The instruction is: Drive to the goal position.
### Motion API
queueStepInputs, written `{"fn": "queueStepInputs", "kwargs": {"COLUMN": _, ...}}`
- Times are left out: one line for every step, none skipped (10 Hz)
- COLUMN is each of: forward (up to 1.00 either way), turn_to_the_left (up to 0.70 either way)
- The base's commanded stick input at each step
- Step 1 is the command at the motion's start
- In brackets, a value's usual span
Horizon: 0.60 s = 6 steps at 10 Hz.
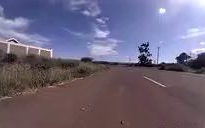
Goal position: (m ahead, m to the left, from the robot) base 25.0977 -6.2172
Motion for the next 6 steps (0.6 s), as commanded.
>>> {"fn": "queueStepInputs", "kwargs": {"forward": 0.0, "turn_to_the_left": 0.0}}
{"fn": "queueStepInputs", "kwargs": {"forward": 0.0, "turn_to_the_left": 0.0}}
{"fn": "queueStepInputs", "kwargs": {"forward": 0.0, "turn_to_the_left": 0.0}}
{"fn": "queueStepInputs", "kwargs": {"forward": 0.0, "turn_to_the_left": 0.0}}
{"fn": "queueStepInputs", "kwargs": {"forward": 0.7, "turn_to_the_left": 0.0}}
{"fn": "queueStepInputs", "kwargs": {"forward": 0.7, "turn_to_the_left": 0.0}}
